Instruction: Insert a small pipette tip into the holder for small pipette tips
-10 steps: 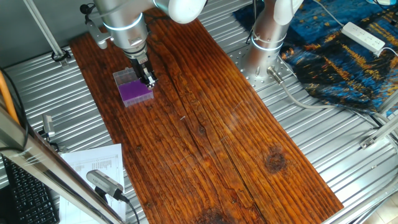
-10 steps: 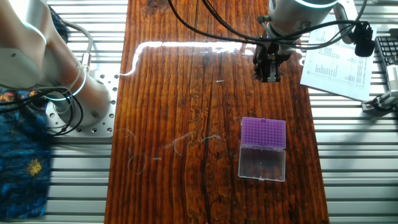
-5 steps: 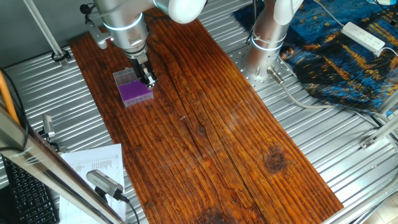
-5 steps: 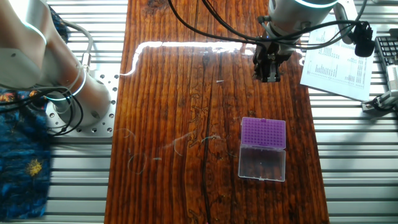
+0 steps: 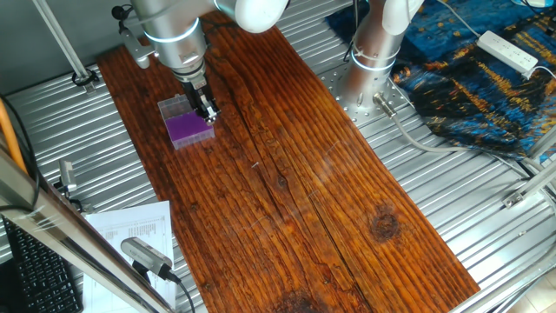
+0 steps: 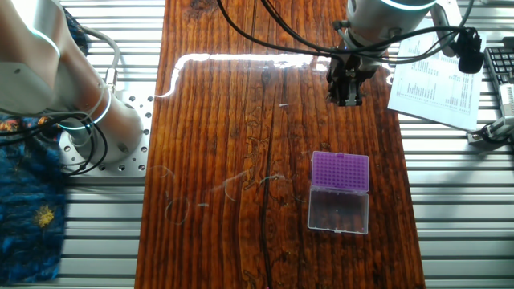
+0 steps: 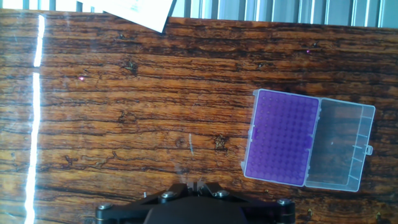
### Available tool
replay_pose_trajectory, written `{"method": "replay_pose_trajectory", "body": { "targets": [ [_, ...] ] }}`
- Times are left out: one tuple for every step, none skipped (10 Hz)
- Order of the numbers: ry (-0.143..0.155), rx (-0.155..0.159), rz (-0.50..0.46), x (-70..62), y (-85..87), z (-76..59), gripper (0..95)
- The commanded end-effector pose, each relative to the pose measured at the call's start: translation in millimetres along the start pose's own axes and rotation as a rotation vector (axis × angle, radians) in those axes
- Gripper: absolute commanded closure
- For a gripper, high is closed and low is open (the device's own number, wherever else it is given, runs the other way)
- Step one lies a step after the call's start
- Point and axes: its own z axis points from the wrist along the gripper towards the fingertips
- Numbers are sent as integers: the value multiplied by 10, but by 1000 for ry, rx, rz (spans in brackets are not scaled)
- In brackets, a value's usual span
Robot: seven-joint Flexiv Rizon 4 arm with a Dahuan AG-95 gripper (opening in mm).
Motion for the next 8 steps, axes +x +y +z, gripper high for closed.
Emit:
{"method": "replay_pose_trajectory", "body": {
  "targets": [
    [0,0,1,0,2,0,950],
    [0,0,0,0,2,0,950],
    [0,0,-1,0,2,0,950],
    [0,-1,-1,-1,3,0,950],
    [0,-1,-2,-1,3,0,950],
    [0,-1,-3,-2,6,1,950],
    [1,-1,-4,-3,11,4,950],
    [4,-1,-5,-4,13,5,950]
  ]
}}
